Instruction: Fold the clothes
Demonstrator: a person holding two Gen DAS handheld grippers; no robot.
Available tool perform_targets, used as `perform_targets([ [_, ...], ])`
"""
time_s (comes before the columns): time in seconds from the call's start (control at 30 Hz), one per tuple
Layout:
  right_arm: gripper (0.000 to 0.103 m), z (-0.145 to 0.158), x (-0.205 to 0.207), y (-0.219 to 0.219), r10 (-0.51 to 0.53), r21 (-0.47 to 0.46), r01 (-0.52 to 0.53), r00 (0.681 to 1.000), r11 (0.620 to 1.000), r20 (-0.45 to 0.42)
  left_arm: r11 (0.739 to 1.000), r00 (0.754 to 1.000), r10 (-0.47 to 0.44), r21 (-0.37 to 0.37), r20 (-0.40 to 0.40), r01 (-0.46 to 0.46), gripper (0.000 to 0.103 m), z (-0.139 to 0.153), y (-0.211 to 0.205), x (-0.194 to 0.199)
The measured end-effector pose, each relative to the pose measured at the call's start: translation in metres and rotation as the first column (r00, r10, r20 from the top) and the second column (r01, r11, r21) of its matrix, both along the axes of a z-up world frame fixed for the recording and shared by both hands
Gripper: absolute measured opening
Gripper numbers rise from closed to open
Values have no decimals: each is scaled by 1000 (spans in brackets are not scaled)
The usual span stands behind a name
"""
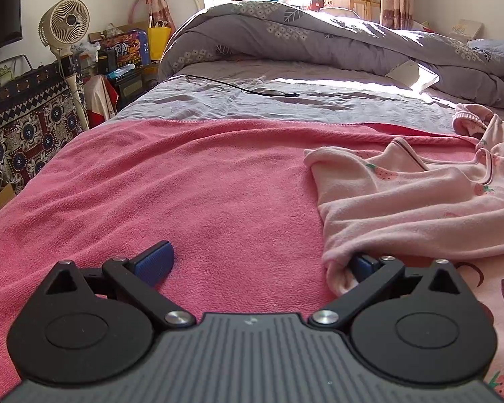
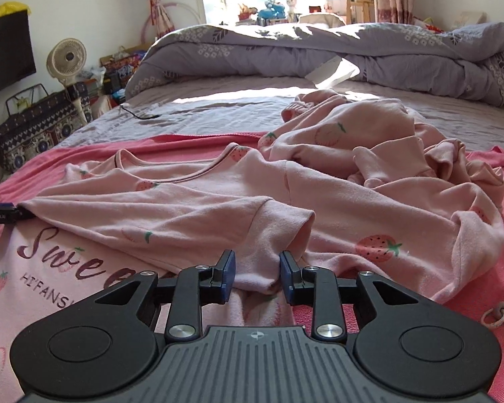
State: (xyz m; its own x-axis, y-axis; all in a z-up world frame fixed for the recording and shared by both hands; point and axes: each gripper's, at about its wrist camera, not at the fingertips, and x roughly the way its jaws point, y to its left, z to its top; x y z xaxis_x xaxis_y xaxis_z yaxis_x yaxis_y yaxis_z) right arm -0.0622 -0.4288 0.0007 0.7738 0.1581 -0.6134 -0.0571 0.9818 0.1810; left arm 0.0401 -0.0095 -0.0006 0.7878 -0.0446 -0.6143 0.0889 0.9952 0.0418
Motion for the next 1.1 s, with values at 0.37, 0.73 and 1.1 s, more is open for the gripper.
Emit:
perform_targets([
  [0.37, 10, 9, -8, 1, -128, -250, 123, 992, 960, -4, 1000, 1000, -5, 2, 0, 5, 103, 0, -1, 0],
  [0.73, 27, 51, 74, 108, 224, -55, -220, 972, 974, 70, 999, 1000, -24, -39, 10, 24, 103, 0, 5, -3],
  [1.1, 22, 11, 194, 324, 444, -283, -458, 888, 842, -117, 996, 999, -42, -79, 13, 43, 103, 1, 9, -6],
])
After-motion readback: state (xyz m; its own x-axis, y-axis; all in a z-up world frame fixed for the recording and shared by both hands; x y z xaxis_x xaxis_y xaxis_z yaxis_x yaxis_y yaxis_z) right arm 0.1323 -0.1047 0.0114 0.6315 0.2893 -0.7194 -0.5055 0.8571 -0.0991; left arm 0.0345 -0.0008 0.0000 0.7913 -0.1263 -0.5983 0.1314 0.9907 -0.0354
